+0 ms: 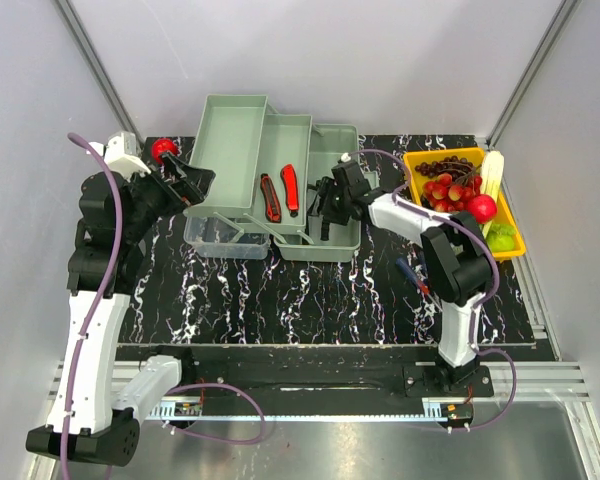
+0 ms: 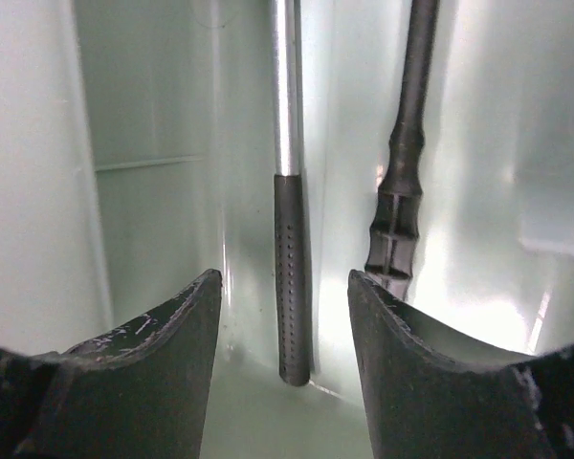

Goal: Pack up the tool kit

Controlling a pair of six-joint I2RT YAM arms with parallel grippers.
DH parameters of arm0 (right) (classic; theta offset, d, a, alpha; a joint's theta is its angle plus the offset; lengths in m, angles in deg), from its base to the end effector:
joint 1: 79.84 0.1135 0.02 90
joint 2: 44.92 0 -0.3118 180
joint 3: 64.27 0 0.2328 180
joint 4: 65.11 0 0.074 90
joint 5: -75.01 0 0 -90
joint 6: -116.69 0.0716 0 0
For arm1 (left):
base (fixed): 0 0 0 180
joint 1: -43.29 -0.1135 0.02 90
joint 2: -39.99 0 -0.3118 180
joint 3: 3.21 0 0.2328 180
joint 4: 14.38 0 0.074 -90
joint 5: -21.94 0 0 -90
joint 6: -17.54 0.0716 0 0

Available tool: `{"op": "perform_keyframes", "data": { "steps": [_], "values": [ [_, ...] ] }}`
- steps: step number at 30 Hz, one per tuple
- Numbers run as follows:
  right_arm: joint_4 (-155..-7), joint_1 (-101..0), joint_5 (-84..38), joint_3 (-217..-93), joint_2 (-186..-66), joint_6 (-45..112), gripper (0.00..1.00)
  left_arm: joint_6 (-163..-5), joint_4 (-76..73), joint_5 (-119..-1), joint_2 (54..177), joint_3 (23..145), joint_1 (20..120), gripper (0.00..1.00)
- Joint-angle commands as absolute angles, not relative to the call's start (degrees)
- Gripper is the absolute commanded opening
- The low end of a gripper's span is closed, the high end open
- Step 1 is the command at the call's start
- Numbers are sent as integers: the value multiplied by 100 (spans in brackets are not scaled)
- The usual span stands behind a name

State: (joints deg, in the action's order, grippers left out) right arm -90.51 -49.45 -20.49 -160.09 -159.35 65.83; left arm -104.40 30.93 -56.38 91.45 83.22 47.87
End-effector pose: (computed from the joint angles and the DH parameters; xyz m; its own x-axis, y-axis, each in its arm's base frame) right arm 0.4055 0.2457 0.2222 -0.8202 0.2474 -0.5158 -0.0584 0.8608 0.5056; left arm 0.1566 -0.0271 0.4649 -0.2982 -0.4958 -0.8156 0.1402 0.8225 -0.5513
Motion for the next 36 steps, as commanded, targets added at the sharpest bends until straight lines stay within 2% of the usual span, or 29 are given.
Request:
{"op": "perform_keyframes", "data": {
  "steps": [1,7,12,17,21,24,30,33,36],
  "values": [
    [-9104,-4996,-1525,-15797,-14873,6563,61,-10366,2930,-5760,9140,8486,4804,99],
    [-9375,-4996,-1271,-15550,-13959,6440,59,-10313,2991,-5795,9105,8486,4804,99],
    [-10306,-5039,-1043,-15410,-12966,6325,61,-9918,3351,-5979,9131,8977,4804,99],
    [-11132,-5083,-218,-14620,-11824,6466,65,-9522,3527,-6173,9149,9162,4795,99],
    [-11809,-5084,942,-13786,-11050,6948,75,-9469,3545,-6191,9184,9136,4813,99],
    [-11670,-5110,1295,-12995,-10347,7142,76,-9557,3510,-6007,9245,9154,4830,99],
    [-11452,-5242,1165,-12167,-10379,7372,76,-9838,3115,-5128,9325,9197,4857,99],
    [-10810,-5391,376,-12122,-10871,6679,77,-9830,3149,-5101,9360,9215,4909,99],
    [-10642,-5496,153,-12332,-11372,6248,77,-9795,3149,-5049,9360,9224,4953,99]
  ]
}}
